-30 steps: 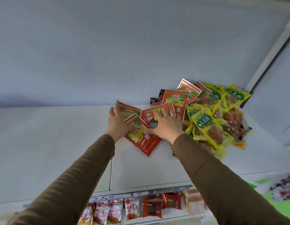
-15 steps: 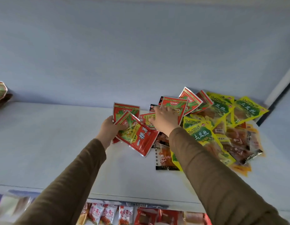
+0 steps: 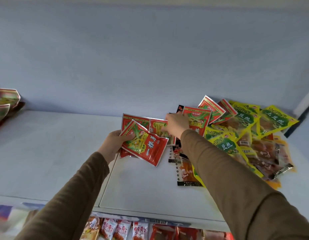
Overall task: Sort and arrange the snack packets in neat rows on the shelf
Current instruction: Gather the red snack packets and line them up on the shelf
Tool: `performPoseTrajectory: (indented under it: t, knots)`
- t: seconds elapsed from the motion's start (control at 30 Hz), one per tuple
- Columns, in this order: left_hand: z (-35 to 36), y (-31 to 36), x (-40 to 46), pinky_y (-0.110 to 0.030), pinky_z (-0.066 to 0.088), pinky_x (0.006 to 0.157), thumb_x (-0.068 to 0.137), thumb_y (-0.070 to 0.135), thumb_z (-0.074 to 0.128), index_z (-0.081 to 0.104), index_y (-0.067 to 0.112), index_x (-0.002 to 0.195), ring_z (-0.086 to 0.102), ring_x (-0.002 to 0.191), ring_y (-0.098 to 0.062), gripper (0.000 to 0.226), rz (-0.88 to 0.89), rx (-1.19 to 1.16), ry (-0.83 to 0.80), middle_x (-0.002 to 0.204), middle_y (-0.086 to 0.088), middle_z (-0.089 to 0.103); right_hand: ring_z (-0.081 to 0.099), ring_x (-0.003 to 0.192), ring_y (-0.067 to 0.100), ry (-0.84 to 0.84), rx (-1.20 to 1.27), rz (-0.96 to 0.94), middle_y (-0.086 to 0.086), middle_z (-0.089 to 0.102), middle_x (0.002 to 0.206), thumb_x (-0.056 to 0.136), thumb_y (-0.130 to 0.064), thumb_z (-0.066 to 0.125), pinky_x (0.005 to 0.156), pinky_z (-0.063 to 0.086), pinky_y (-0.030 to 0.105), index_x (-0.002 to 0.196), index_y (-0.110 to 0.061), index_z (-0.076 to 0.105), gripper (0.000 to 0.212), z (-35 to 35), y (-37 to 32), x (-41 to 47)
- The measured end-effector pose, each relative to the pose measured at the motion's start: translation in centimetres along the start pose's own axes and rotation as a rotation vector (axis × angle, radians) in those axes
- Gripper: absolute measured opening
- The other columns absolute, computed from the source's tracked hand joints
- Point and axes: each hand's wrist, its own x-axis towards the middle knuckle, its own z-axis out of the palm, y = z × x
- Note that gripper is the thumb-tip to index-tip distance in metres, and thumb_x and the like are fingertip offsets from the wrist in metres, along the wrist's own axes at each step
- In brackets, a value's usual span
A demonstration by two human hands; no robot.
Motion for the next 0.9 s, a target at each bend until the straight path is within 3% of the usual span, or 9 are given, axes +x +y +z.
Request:
performPoseTrajectory:
  t: [0.1, 0.2, 0.3, 0.37, 0.43, 0.5, 0.63, 0.77, 0.9]
  knots:
    - [-0.2, 0.0, 0.0, -0.030, 0.059, 0.062, 0.089, 0.030, 0.078, 0.064, 0.014, 0.114, 0.077, 0.078, -0.022, 0.032, -0.001, -0.044, 0.013, 0.099, -0.005, 0.078, 0.064, 0.090, 0.019, 0.286, 0.276, 0.111, -0.005, 0.070, 0.087, 0.091, -0.043, 0.070, 0.091, 0.048, 0.042, 0.095, -0.023, 0.071, 0.021, -0.5, 0.4, 0.3]
    - [0.0, 0.2, 0.2, -0.029, 0.057, 0.061, 0.093, 0.028, 0.075, 0.063, 0.017, 0.110, 0.076, 0.077, -0.021, 0.024, 0.007, -0.086, 0.038, 0.100, -0.006, 0.077, 0.068, 0.083, 0.017, 0.417, 0.657, 0.167, 0.000, 0.069, 0.093, 0.096, -0.033, 0.066, 0.076, 0.059, 0.042, 0.096, -0.017, 0.068, 0.016, -1.8, 1.2, 0.1]
    - [0.8, 0.8, 0.1, -0.032, 0.056, 0.065, 0.095, 0.030, 0.072, 0.062, 0.017, 0.113, 0.075, 0.081, -0.023, 0.024, 0.007, -0.137, 0.037, 0.099, -0.006, 0.076, 0.072, 0.089, 0.021, 0.321, 1.305, 0.221, 0.007, 0.070, 0.102, 0.102, -0.029, 0.057, 0.075, 0.060, 0.036, 0.100, -0.012, 0.059, 0.017, -4.0, 0.2, -2.1]
    - [1.5, 1.1, -0.1, -0.034, 0.058, 0.067, 0.095, 0.032, 0.072, 0.063, 0.016, 0.113, 0.075, 0.080, -0.023, 0.025, 0.009, -0.159, 0.032, 0.097, -0.006, 0.077, 0.073, 0.090, 0.021, 0.173, 1.549, 0.220, 0.006, 0.072, 0.104, 0.102, -0.030, 0.056, 0.073, 0.057, 0.032, 0.103, -0.013, 0.057, 0.018, -4.9, -1.2, -4.0]
    - [2.1, 1.5, -0.4, -0.046, 0.061, 0.084, 0.094, 0.033, 0.072, 0.065, 0.012, 0.116, 0.076, 0.090, -0.029, 0.031, 0.001, -0.256, 0.021, 0.101, -0.010, 0.079, 0.074, 0.085, 0.019, 0.048, 1.549, 0.223, 0.004, 0.073, 0.101, 0.102, -0.034, 0.056, 0.069, 0.055, 0.030, 0.103, -0.013, 0.058, 0.021, -4.0, -2.6, -5.3]
    - [2.7, 2.1, -0.6, -0.056, 0.054, 0.101, 0.094, 0.038, 0.071, 0.066, 0.007, 0.122, 0.073, 0.104, -0.037, 0.041, -0.018, -0.387, -0.015, 0.109, -0.015, 0.077, 0.074, 0.086, 0.020, 0.017, 1.481, 0.273, 0.006, 0.072, 0.103, 0.102, -0.036, 0.057, 0.069, 0.058, 0.035, 0.101, -0.013, 0.059, 0.023, -2.1, -3.6, -5.7]
    - [3.6, 3.4, -1.5, -0.052, 0.055, 0.098, 0.099, 0.048, 0.059, 0.064, 0.009, 0.125, 0.073, 0.106, -0.035, 0.047, -0.072, -0.560, -0.072, 0.116, -0.015, 0.076, 0.067, 0.093, 0.025, 0.265, 1.260, 0.286, -0.001, 0.063, 0.094, 0.096, -0.036, 0.065, 0.084, 0.057, 0.053, 0.078, -0.022, 0.058, 0.024, 0.3, -4.1, -5.8]
    - [3.9, 3.9, -1.9, -0.044, 0.057, 0.088, 0.101, 0.062, 0.042, 0.063, 0.014, 0.133, 0.074, 0.106, -0.030, 0.062, -0.088, -0.666, -0.121, 0.123, -0.013, 0.074, 0.067, 0.094, 0.034, 0.318, 1.322, 0.297, 0.015, 0.062, 0.097, 0.097, -0.028, 0.064, 0.081, 0.059, 0.051, 0.076, -0.017, 0.048, 0.029, 0.4, -4.3, -5.7]
    - [4.4, 4.5, -2.7, -0.050, 0.054, 0.097, 0.089, 0.074, 0.052, 0.069, 0.015, 0.126, 0.070, 0.112, -0.035, 0.071, -0.055, -0.637, -0.212, 0.122, -0.014, 0.073, 0.062, 0.090, 0.027, 0.455, 1.169, 0.248, 0.002, 0.059, 0.091, 0.093, -0.024, 0.069, 0.080, 0.056, 0.051, 0.075, -0.027, 0.047, 0.028, 0.8, -5.3, -5.4]
